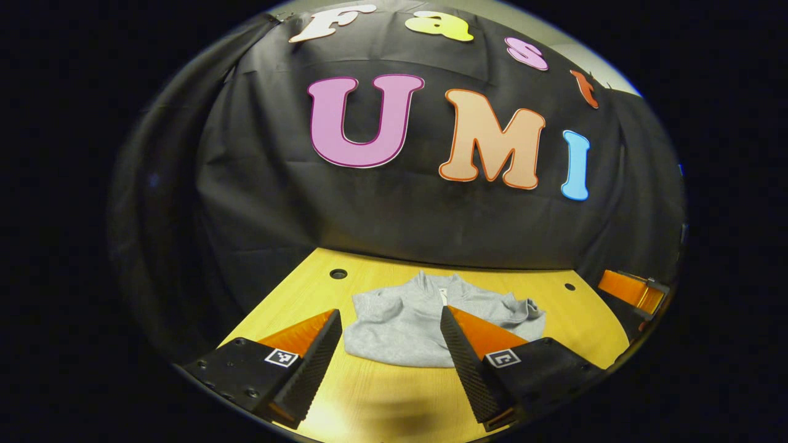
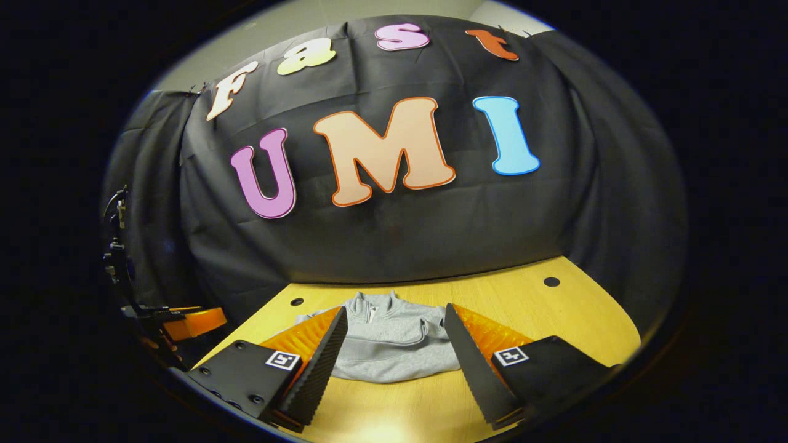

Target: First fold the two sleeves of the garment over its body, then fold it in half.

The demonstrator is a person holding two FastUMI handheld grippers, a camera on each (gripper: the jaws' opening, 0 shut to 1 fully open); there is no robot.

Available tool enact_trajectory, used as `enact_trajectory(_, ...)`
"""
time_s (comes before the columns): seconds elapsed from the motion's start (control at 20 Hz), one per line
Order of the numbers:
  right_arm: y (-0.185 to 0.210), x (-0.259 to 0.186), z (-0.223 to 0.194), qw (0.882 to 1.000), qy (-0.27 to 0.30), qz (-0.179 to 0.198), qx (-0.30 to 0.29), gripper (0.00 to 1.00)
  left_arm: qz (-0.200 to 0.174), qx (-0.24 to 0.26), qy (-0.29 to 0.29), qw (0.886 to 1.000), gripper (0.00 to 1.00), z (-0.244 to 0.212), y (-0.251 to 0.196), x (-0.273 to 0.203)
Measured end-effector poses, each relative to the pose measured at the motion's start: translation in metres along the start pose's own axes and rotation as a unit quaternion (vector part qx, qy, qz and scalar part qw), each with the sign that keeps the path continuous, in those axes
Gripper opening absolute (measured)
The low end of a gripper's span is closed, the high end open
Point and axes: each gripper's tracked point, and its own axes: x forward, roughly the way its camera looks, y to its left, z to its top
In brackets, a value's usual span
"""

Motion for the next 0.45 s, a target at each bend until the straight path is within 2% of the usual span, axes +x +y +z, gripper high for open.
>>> enact_trajectory(0.2,0.001,-0.037,-0.012,0.999,0.014,-0.002,0.035,0.98,0.005,-0.003,0.024,1.000,0.94,-0.023,0.004,-0.025)
enact_trajectory(0.45,-0.021,-0.065,-0.030,0.999,0.017,-0.036,0.009,0.98,0.001,-0.006,0.043,0.999,0.94,-0.040,0.003,-0.036)
